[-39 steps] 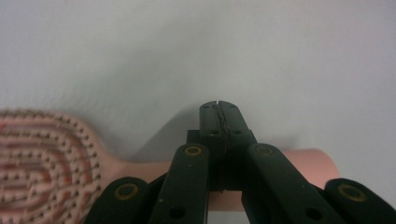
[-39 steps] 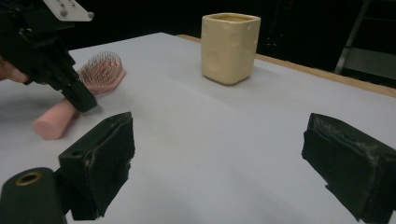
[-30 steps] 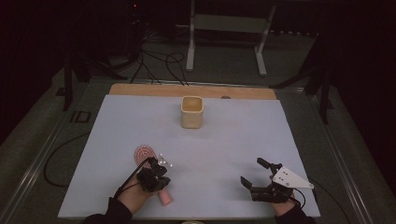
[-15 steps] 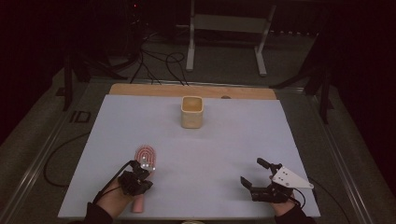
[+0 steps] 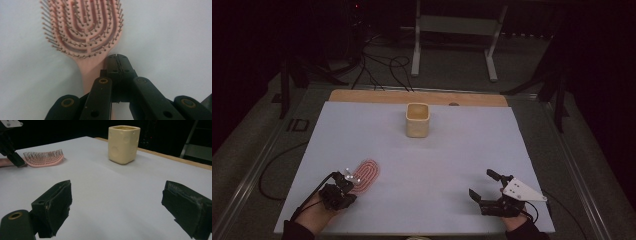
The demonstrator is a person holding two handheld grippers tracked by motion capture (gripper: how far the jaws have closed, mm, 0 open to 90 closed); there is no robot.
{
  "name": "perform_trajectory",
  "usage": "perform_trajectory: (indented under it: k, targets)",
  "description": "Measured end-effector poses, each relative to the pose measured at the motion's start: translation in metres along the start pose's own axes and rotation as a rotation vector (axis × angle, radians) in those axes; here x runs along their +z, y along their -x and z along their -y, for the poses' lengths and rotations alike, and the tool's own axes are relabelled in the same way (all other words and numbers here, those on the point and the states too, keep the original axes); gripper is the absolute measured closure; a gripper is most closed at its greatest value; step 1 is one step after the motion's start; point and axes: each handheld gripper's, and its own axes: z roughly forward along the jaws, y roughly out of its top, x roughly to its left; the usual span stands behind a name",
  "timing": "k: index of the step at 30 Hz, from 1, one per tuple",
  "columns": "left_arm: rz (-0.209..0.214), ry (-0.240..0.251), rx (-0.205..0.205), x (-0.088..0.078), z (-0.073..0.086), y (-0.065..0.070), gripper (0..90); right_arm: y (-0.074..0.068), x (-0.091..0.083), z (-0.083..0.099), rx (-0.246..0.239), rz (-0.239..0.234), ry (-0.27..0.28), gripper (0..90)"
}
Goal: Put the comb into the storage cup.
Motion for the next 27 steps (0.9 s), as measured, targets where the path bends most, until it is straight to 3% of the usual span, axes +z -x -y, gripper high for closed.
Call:
perform_trajectory:
  k: [15, 20, 27]
  targets:
    - [-0.033, -0.039, 0.002, -0.004, 0.008, -0.01, 90.0, 0.001, 0.0, 0.0, 0.008, 0.003, -0.001, 8.8]
    - [-0.025, -0.053, 0.016, -0.006, 0.009, -0.01, 90.0, 0.0, 0.0, 0.0, 0.003, 0.001, 0.001, 8.8]
    - [-0.03, -0.036, 0.018, -0.019, 0.012, -0.011, 90.0, 0.0, 0.001, 0.0, 0.005, 0.002, -0.002, 8.8]
